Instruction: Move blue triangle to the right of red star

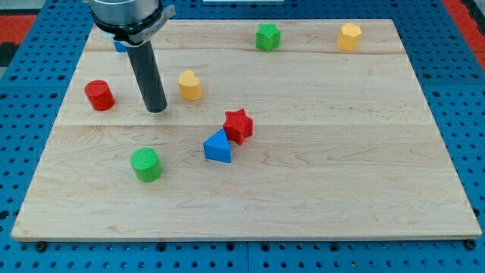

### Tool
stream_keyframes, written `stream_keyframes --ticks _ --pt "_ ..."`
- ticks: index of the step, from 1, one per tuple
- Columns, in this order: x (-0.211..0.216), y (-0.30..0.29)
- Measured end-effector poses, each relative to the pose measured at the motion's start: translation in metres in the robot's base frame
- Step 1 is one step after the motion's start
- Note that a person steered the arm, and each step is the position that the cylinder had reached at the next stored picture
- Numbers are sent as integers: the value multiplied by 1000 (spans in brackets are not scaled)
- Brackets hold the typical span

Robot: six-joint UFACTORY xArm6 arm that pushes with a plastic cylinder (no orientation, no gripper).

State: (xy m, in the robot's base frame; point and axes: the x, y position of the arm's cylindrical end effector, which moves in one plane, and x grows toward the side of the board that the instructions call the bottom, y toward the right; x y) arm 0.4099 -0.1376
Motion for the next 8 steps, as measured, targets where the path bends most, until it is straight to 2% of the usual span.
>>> stream_keyframes --ticks 3,4,5,6,7,8 --pt "-43 5" --pt "28 16" --pt "69 102" --pt "93 149" --pt "124 118" --pt "143 150"
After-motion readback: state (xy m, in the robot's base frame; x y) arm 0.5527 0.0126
